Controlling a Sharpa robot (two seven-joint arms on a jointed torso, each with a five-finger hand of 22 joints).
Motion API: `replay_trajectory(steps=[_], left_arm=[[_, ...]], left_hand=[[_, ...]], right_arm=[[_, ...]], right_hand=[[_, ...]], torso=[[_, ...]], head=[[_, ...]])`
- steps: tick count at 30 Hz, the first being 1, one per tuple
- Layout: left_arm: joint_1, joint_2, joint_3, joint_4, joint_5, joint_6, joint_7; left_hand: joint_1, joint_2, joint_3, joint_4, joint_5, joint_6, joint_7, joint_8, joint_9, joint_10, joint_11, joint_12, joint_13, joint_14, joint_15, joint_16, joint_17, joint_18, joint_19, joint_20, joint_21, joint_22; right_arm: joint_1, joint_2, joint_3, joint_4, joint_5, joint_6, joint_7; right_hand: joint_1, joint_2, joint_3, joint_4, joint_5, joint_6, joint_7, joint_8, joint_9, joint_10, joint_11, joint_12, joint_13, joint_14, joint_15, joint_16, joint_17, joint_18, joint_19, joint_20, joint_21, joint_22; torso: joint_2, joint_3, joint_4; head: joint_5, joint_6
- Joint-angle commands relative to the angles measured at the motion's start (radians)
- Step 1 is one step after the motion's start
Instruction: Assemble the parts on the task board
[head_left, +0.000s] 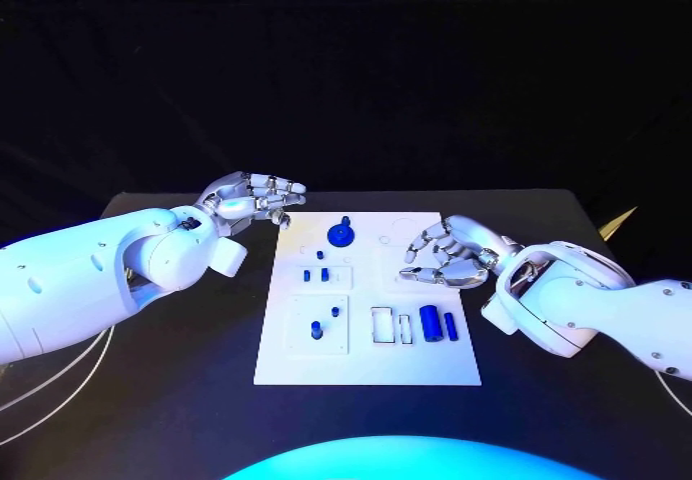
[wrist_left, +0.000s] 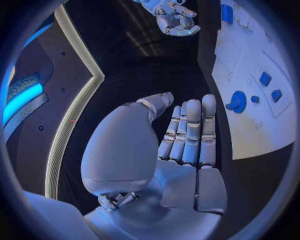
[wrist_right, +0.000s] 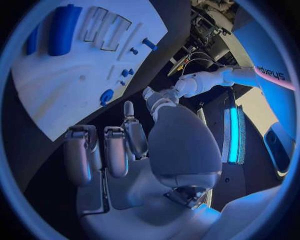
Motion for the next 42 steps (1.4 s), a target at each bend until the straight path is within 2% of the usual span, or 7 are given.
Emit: replay_trajectory(steps=[1, 5, 13, 17, 24, 28, 42], left_arm=[[-0.001, 0.002, -0.001, 0.006, 0.018, -0.002, 0.033], [-0.003, 0.002, -0.003, 0.01, 0.02, -0.004, 0.037], [-0.006, 0.002, -0.005, 0.012, 0.022, -0.004, 0.04], [-0.007, 0.002, -0.005, 0.013, 0.022, -0.003, 0.04], [-0.007, -0.003, -0.005, 0.015, 0.023, -0.002, 0.038], [-0.007, -0.005, -0.005, 0.015, 0.023, -0.001, 0.037], [-0.007, -0.007, -0.005, 0.017, 0.023, 0.003, 0.03]], left_hand=[[-0.005, 0.003, -0.001, 0.005, -0.003, -0.004, 0.0, -0.002, 0.0, -0.007, 0.002, 0.006, 0.0, -0.001, 0.006, -0.002, -0.001, 0.014, 0.001, 0.003, -0.006, -0.001], [-0.005, 0.003, -0.001, 0.005, -0.003, -0.004, 0.0, -0.002, 0.0, -0.007, 0.002, 0.006, 0.0, -0.001, 0.006, -0.002, -0.001, 0.014, 0.001, 0.003, -0.006, -0.001], [-0.006, 0.003, -0.002, 0.007, -0.003, -0.004, 0.0, -0.002, 0.0, -0.008, 0.002, 0.007, 0.0, -0.001, 0.006, -0.002, -0.002, 0.014, 0.0, 0.003, -0.006, -0.002], [-0.006, 0.003, -0.002, 0.007, -0.003, -0.004, 0.0, -0.002, 0.0, -0.008, 0.002, 0.007, 0.0, -0.001, 0.006, -0.002, -0.002, 0.014, 0.0, 0.003, -0.006, -0.002], [-0.008, 0.003, -0.003, 0.008, -0.003, -0.004, 0.0, -0.001, 0.0, -0.008, 0.002, 0.007, 0.0, -0.002, 0.006, -0.003, -0.002, 0.014, 0.0, 0.003, -0.007, -0.002], [-0.008, 0.003, -0.003, 0.008, -0.003, -0.004, 0.0, -0.001, 0.0, -0.008, 0.002, 0.007, 0.0, -0.002, 0.006, -0.003, -0.002, 0.014, 0.0, 0.003, -0.007, -0.002], [-0.008, 0.003, -0.003, 0.009, -0.002, -0.004, 0.0, -0.001, 0.0, -0.009, 0.002, 0.008, 0.0, -0.002, 0.006, -0.003, -0.002, 0.014, -0.001, 0.003, -0.008, -0.003]], right_arm=[[0.002, -0.037, -0.005, 0.01, 0.059, 0.087, -0.046], [0.001, -0.09, -0.014, 0.025, -0.015, 0.112, -0.114], [-0.031, -0.133, -0.03, 0.053, -0.159, 0.114, -0.236], [-0.05, -0.126, -0.032, 0.057, -0.208, 0.106, -0.27], [-0.078, -0.1, -0.033, 0.049, -0.253, 0.089, -0.302], [-0.087, -0.087, -0.034, 0.043, -0.261, 0.088, -0.311], [-0.112, -0.036, -0.034, 0.01, -0.279, 0.093, -0.332]], right_hand=[[-0.012, 0.0, -0.032, 0.026, 0.012, -0.009, 0.0, 0.021, 0.014, 0.051, 0.0, 0.066, 0.182, 0.08, 0.001, 0.012, 0.119, -0.019, 0.09, -0.007, 0.016, 0.241], [-0.017, 0.004, -0.075, 0.059, 0.013, -0.015, -0.001, 0.03, 0.02, 0.062, 0.0, 0.091, 0.204, 0.084, 0.001, 0.019, 0.14, -0.024, 0.096, -0.007, 0.033, 0.251], [-0.046, 0.027, -0.15, 0.069, 0.02, -0.013, -0.004, 0.033, 0.019, 0.075, -0.001, 0.114, 0.224, 0.089, 0.0, 0.028, 0.17, -0.029, 0.104, -0.008, 0.056, 0.263], [-0.048, 0.034, -0.18, 0.069, 0.019, -0.008, -0.005, 0.034, 0.018, 0.077, -0.003, 0.116, 0.227, 0.089, -0.001, 0.03, 0.173, -0.029, 0.104, -0.008, 0.056, 0.263], [-0.048, 0.039, -0.191, 0.069, 0.021, -0.004, -0.006, 0.035, 0.018, 0.076, -0.004, 0.115, 0.226, 0.089, -0.002, 0.03, 0.173, -0.029, 0.104, -0.009, 0.056, 0.263], [-0.047, 0.04, -0.194, 0.069, 0.022, -0.002, -0.007, 0.035, 0.018, 0.076, -0.004, 0.115, 0.226, 0.089, -0.002, 0.03, 0.173, -0.029, 0.104, -0.009, 0.056, 0.263], [-0.047, 0.046, -0.205, 0.069, 0.025, 0.001, -0.008, 0.036, 0.017, 0.075, -0.005, 0.113, 0.225, 0.089, -0.003, 0.029, 0.172, -0.029, 0.104, -0.009, 0.056, 0.263]], torso=[[-0.004, 0.0013, -0.005], [-0.005, 0.0016, -0.007], [-0.006, 0.0018, -0.0099], [-0.006, 0.0008, -0.0075], [-0.005, 0.0002, -0.0056], [-0.005, 0.0005, -0.0076], [-0.005, 0.0002, -0.0053]], head=[[-0.029, 0.008], [-0.043, 0.011], [-0.046, 0.009], [-0.048, 0.007], [-0.044, 0.0], [-0.041, -0.002], [-0.034, -0.014]])
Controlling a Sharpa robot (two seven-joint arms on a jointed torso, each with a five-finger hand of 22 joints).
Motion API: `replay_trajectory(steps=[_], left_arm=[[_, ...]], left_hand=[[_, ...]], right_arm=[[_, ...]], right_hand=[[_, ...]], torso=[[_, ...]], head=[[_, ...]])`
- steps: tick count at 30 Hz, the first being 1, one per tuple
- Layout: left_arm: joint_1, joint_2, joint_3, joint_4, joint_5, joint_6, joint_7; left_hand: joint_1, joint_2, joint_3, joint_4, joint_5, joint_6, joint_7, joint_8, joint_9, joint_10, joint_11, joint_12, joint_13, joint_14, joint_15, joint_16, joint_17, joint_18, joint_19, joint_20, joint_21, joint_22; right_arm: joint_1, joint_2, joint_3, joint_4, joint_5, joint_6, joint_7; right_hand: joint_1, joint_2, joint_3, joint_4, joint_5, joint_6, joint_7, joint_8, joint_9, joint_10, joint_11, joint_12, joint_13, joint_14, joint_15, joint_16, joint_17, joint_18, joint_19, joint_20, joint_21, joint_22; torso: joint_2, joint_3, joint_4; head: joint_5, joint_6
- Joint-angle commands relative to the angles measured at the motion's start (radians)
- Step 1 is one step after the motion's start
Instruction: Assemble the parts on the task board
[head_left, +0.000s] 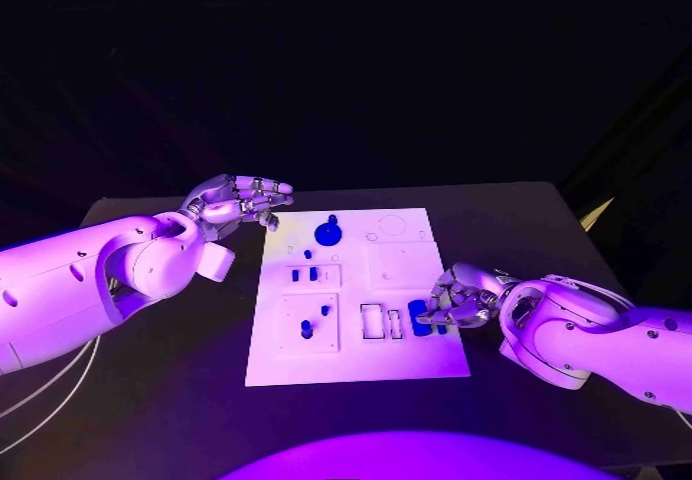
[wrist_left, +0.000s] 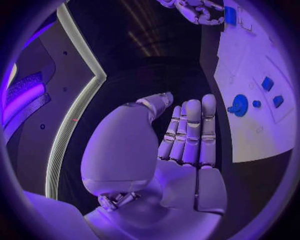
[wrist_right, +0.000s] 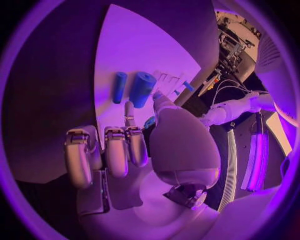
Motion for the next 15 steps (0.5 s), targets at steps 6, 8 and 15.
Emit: replay_trajectory(steps=[6, 8, 15], left_arm=[[0.0, -0.001, 0.001, 0.004, 0.008, 0.008, 0.007], [0.0, -0.001, 0.001, 0.003, 0.008, 0.008, 0.006], [0.0, -0.001, 0.001, 0.003, 0.008, 0.01, 0.003]], left_hand=[[-0.008, 0.003, 0.001, 0.005, -0.002, -0.004, 0.0, -0.001, 0.0, -0.005, -0.002, 0.004, 0.0, -0.001, 0.005, -0.003, -0.001, 0.014, -0.001, 0.003, -0.004, -0.001], [-0.008, 0.003, 0.001, 0.005, -0.002, -0.004, 0.0, -0.001, 0.0, -0.005, -0.002, 0.004, 0.0, -0.001, 0.005, -0.003, -0.001, 0.014, -0.001, 0.003, -0.004, -0.001], [-0.008, 0.003, 0.001, 0.005, -0.002, -0.004, 0.0, -0.001, 0.0, -0.005, -0.002, 0.004, 0.0, -0.001, 0.005, -0.003, -0.001, 0.014, -0.001, 0.003, -0.004, -0.001]], right_arm=[[-0.01, 0.026, 0.0, -0.012, -0.034, 0.005, -0.021], [-0.012, 0.033, 0.0, -0.015, -0.035, 0.006, -0.023], [-0.015, 0.049, 0.0, -0.026, -0.042, 0.013, -0.033]], right_hand=[[0.003, 0.009, -0.008, 0.001, 0.003, 0.006, 0.0, 0.006, -0.001, 0.072, -0.005, -0.002, 0.217, 0.089, -0.003, 0.004, 0.171, -0.014, 0.105, -0.01, 0.004, 0.263], [0.001, 0.012, -0.013, 0.001, 0.005, 0.007, -0.001, 0.006, -0.002, 0.073, -0.006, -0.001, 0.218, 0.089, -0.003, 0.004, 0.171, -0.014, 0.105, -0.01, 0.004, 0.263], [-0.002, 0.017, -0.021, 0.001, 0.007, 0.01, -0.002, 0.007, -0.002, 0.073, -0.006, -0.002, 0.217, 0.088, -0.004, 0.004, 0.17, -0.014, 0.105, -0.01, 0.004, 0.263]], torso=[[0.001, -0.0005, 0.001], [0.001, -0.0008, 0.0013], [0.001, -0.0011, 0.002]], head=[[0.003, -0.004], [0.004, -0.005], [0.005, -0.008]])
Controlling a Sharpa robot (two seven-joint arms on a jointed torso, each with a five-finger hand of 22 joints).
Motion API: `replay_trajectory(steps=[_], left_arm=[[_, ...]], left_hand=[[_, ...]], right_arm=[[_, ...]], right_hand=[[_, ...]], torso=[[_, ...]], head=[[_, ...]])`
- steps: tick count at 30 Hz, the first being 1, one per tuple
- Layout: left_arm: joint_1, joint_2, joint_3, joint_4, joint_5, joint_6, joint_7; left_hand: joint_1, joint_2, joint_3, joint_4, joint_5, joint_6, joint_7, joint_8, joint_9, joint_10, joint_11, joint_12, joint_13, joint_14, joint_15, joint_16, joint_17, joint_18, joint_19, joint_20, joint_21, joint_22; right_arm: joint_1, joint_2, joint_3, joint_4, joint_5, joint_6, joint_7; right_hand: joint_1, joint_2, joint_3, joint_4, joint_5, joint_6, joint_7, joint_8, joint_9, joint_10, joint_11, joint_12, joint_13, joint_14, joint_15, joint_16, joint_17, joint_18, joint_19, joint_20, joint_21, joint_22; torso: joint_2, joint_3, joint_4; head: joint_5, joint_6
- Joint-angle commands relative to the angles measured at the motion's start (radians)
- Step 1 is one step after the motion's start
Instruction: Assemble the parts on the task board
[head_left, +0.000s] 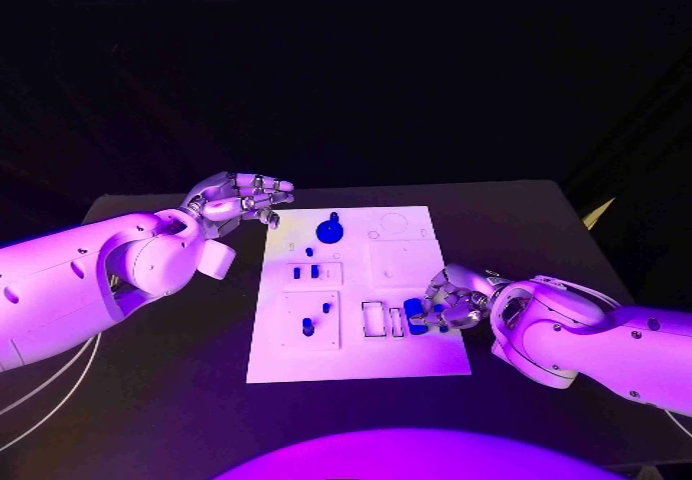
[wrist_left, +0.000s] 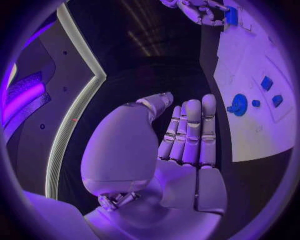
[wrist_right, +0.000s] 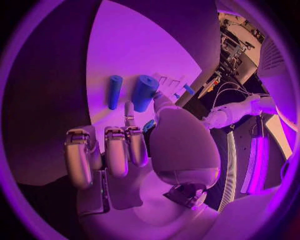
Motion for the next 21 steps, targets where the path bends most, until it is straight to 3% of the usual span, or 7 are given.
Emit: replay_trajectory(steps=[1, 18, 21], left_arm=[[0.0, 0.0, 0.001, 0.003, 0.007, 0.01, 0.005], [0.0, 0.001, 0.001, 0.007, 0.022, 0.024, -0.006], [0.0, 0.001, 0.001, 0.008, 0.023, 0.026, -0.008]], left_hand=[[-0.008, 0.003, 0.001, 0.005, -0.002, -0.004, 0.0, -0.001, 0.0, -0.005, -0.002, 0.004, 0.0, -0.001, 0.005, -0.003, -0.001, 0.014, -0.001, 0.003, -0.004, -0.001], [-0.008, 0.003, 0.001, 0.005, -0.002, -0.004, 0.0, -0.001, 0.0, -0.005, -0.002, 0.004, 0.0, -0.001, 0.005, -0.003, -0.001, 0.014, -0.001, 0.003, -0.004, -0.001], [-0.008, 0.003, 0.0, 0.006, -0.002, -0.005, 0.0, -0.001, 0.001, -0.006, -0.002, 0.006, 0.0, -0.001, 0.004, -0.002, -0.001, 0.014, -0.001, 0.004, -0.006, -0.002]], right_arm=[[-0.003, 0.006, 0.0, -0.005, -0.024, 0.015, -0.013], [-0.012, 0.062, 0.0, -0.038, -0.057, 0.041, -0.046], [-0.014, 0.066, 0.0, -0.044, -0.062, 0.04, -0.056]], right_hand=[[-0.001, 0.008, -0.007, 0.001, 0.004, 0.008, 0.001, 0.007, -0.001, 0.073, -0.006, -0.002, 0.218, 0.088, -0.004, 0.004, 0.17, -0.014, 0.107, -0.008, 0.004, 0.263], [-0.005, 0.021, -0.031, 0.0, 0.005, 0.019, -0.003, 0.012, 0.0, 0.074, -0.01, 0.0, 0.219, 0.089, -0.006, 0.006, 0.176, -0.014, 0.107, -0.01, 0.004, 0.263], [0.008, 0.031, -0.038, -0.001, 0.031, 0.021, -0.004, 0.012, -0.001, 0.075, -0.011, 0.001, 0.221, 0.09, -0.008, 0.006, 0.177, -0.014, 0.107, -0.012, 0.004, 0.263]], torso=[[0.0, -0.0007, -0.0002], [0.0, -0.0016, 0.0015], [0.0, -0.0018, 0.0021]], head=[[0.001, -0.002], [0.007, -0.002], [0.007, -0.005]])
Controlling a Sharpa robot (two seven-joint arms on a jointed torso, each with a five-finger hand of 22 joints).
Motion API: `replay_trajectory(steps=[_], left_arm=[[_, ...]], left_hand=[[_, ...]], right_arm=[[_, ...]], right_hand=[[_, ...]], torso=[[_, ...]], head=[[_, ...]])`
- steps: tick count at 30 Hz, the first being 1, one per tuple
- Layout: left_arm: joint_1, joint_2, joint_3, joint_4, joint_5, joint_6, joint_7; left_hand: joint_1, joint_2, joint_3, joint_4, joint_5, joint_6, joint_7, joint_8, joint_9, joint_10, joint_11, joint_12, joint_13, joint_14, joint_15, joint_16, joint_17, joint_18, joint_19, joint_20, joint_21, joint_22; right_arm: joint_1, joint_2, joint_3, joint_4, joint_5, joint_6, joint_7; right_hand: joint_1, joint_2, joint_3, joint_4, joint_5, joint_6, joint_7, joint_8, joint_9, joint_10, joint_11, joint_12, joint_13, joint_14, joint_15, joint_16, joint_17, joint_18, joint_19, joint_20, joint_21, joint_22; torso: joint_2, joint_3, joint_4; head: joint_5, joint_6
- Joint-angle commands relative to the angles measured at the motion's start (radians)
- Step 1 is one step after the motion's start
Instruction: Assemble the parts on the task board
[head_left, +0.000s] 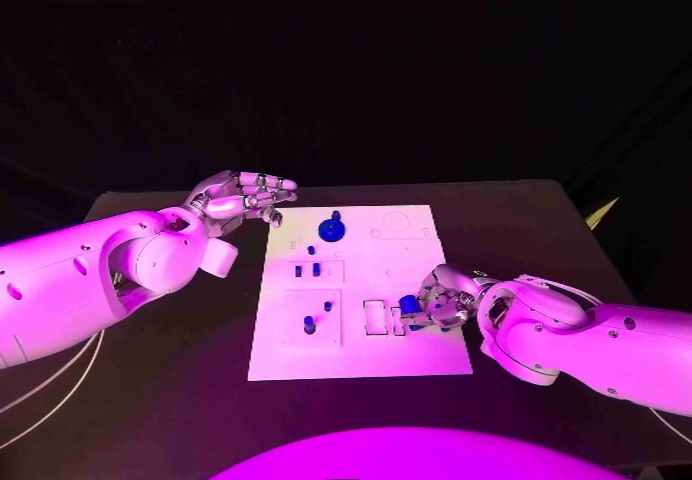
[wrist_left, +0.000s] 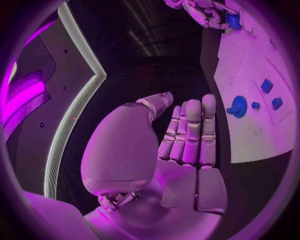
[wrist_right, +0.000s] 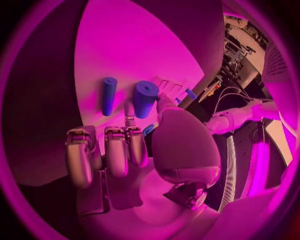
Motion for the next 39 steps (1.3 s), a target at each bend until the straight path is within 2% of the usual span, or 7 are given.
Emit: replay_trajectory(steps=[1, 9, 14, 17, 24, 31, 39], left_arm=[[0.0, 0.001, 0.001, 0.003, 0.012, 0.021, -0.002], [0.0, -0.001, 0.001, 0.003, 0.013, 0.022, -0.003], [0.0, -0.001, 0.001, 0.003, 0.013, 0.021, -0.003], [0.0, -0.002, 0.001, 0.002, 0.013, 0.021, -0.003], [0.0, 0.0, 0.001, 0.0, 0.013, 0.024, -0.002], [0.0, 0.003, 0.001, -0.001, 0.013, 0.033, 0.002], [0.0, 0.003, 0.001, 0.001, 0.012, 0.054, 0.01]], left_hand=[[-0.009, 0.003, 0.0, 0.006, -0.002, -0.005, 0.0, -0.001, 0.001, -0.007, -0.002, 0.006, 0.0, -0.001, 0.004, -0.002, -0.001, 0.014, -0.001, 0.004, -0.006, -0.002], [-0.009, 0.003, 0.0, 0.006, -0.002, -0.005, 0.0, -0.001, 0.001, -0.007, -0.002, 0.006, 0.0, -0.001, 0.004, -0.002, -0.001, 0.014, -0.001, 0.004, -0.006, -0.002], [-0.009, 0.003, 0.0, 0.006, -0.002, -0.005, 0.0, -0.001, 0.001, -0.007, -0.002, 0.006, 0.0, -0.001, 0.004, -0.002, -0.001, 0.014, -0.001, 0.004, -0.006, -0.002], [-0.009, 0.003, 0.0, 0.006, -0.002, -0.005, 0.0, -0.001, 0.001, -0.007, -0.002, 0.006, 0.0, -0.001, 0.004, -0.002, -0.001, 0.014, -0.001, 0.004, -0.006, -0.002], [-0.008, 0.003, 0.0, 0.007, -0.002, -0.005, 0.0, -0.001, 0.001, -0.008, -0.002, 0.006, 0.0, -0.002, 0.004, -0.002, -0.001, 0.014, -0.001, 0.004, -0.007, -0.002], [-0.005, 0.001, 0.0, 0.004, -0.002, -0.006, -0.001, -0.001, 0.001, -0.009, -0.002, 0.007, 0.0, -0.002, 0.004, -0.003, -0.001, 0.014, -0.001, 0.003, -0.007, -0.002], [0.005, 0.0, 0.004, -0.004, 0.0, -0.008, -0.001, -0.001, 0.001, -0.011, -0.002, 0.008, 0.0, -0.004, 0.003, -0.003, -0.001, 0.015, -0.001, 0.003, -0.008, -0.002]], right_arm=[[-0.005, 0.005, -0.002, -0.006, -0.029, 0.023, -0.027], [-0.007, 0.008, -0.002, -0.014, -0.034, 0.023, -0.037], [-0.007, 0.002, -0.002, -0.005, -0.017, -0.022, -0.039], [-0.007, -0.007, -0.001, 0.006, 0.028, -0.055, -0.037], [0.013, -0.031, 0.0, 0.038, 0.173, -0.101, -0.015], [0.043, -0.045, 0.001, 0.073, 0.263, -0.135, 0.006], [0.055, -0.033, 0.002, 0.085, 0.319, -0.054, 0.023]], right_hand=[[0.01, 0.019, -0.009, 0.0, 0.022, 0.01, -0.001, 0.003, -0.002, 0.071, -0.008, 0.0, 0.22, 0.09, -0.008, 0.006, 0.177, -0.014, 0.105, -0.007, 0.004, 0.263], [0.048, 0.039, -0.005, -0.002, 0.076, 0.015, -0.003, 0.0, -0.006, 0.073, -0.01, 0.002, 0.223, 0.09, -0.01, 0.006, 0.179, -0.014, 0.105, -0.009, 0.004, 0.263], [0.084, 0.064, 0.024, -0.004, 0.073, 0.032, -0.009, -0.005, -0.014, 0.076, -0.015, 0.007, 0.227, 0.09, -0.014, 0.007, 0.18, -0.014, 0.105, -0.012, 0.004, 0.263], [0.106, 0.066, 0.045, -0.005, 0.078, 0.044, -0.014, -0.007, -0.018, 0.078, -0.019, 0.01, 0.23, 0.09, -0.017, 0.007, 0.182, -0.014, 0.105, -0.015, 0.004, 0.263], [0.176, 0.021, 0.123, -0.017, 0.089, 0.063, -0.018, -0.025, -0.035, 0.082, -0.025, 0.016, 0.235, 0.091, -0.023, 0.007, 0.185, -0.014, 0.105, -0.021, 0.004, 0.263], [0.16, 0.01, 0.148, -0.003, 0.101, 0.074, -0.019, -0.029, -0.039, 0.086, -0.025, 0.022, 0.239, 0.092, -0.023, 0.008, 0.187, -0.014, 0.105, -0.022, 0.004, 0.263], [0.112, 0.001, 0.171, 0.0, 0.093, 0.093, -0.024, -0.029, -0.041, 0.089, -0.029, 0.028, 0.243, 0.093, -0.026, 0.01, 0.195, -0.014, 0.105, -0.024, 0.004, 0.263]], torso=[[0.0, -0.0005, 0.0012], [0.0, -0.0007, 0.0007], [0.001, 0.0005, 0.0002], [0.001, 0.0008, 0.0004], [0.0, -0.0007, -0.001], [0.001, -0.001, 0.001], [0.001, -0.0009, 0.0038]], head=[[0.001, -0.001], [0.0, -0.002], [0.0, 0.002], [-0.001, 0.005], [-0.004, 0.007], [-0.01, 0.007], [-0.009, 0.003]])
